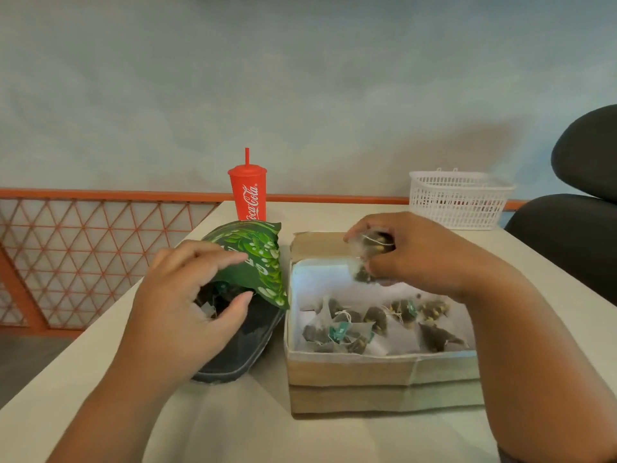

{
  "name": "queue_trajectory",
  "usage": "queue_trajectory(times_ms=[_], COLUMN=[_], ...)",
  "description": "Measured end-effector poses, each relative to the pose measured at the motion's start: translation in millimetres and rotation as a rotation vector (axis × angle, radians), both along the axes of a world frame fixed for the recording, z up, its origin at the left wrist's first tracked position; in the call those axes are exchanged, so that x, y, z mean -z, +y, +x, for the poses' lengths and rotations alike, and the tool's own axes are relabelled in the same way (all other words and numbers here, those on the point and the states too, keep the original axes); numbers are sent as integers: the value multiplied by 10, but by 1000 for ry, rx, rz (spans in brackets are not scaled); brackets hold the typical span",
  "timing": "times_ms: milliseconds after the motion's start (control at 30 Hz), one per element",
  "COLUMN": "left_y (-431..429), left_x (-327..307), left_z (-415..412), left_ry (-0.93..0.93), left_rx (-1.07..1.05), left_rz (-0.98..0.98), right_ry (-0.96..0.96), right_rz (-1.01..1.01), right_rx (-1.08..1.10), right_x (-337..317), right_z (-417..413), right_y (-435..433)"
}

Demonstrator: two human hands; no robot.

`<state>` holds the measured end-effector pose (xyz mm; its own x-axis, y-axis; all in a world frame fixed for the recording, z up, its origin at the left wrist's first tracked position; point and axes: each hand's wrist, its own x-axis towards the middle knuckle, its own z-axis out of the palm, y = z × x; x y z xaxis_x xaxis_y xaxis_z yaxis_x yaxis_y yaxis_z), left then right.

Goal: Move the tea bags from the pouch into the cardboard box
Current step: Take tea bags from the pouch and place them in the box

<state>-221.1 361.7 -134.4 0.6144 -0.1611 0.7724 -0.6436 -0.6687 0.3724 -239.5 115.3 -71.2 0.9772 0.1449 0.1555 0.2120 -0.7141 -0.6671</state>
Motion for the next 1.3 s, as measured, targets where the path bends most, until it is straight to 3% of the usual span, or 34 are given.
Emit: queue_trajectory(times_ms=[133, 300, 500, 767, 867, 1100, 1300], left_y=[-5, -27, -55, -7, 0, -37, -45], left_x=[92, 117, 134, 133, 152, 144, 130], left_z=[71, 108, 101, 149, 147, 121, 130], left_ry=[104, 51, 1, -74, -102, -173, -134], left_rx=[-48, -151, -144, -129, -114, -198, -151], left_rz=[74, 20, -13, -71, -94, 55, 147], right_ry=[233, 485, 469, 491, 405, -22, -68], right_rz=[-359, -373, -288, -347, -322, -186, -272], right_rx=[-10, -51, 0, 222, 232, -75, -257], right_x=[118, 232, 163, 203, 181, 50, 188], right_z=[65, 145, 116, 130, 123, 13, 11], right_y=[-167, -107, -236, -360, -353, 185, 672])
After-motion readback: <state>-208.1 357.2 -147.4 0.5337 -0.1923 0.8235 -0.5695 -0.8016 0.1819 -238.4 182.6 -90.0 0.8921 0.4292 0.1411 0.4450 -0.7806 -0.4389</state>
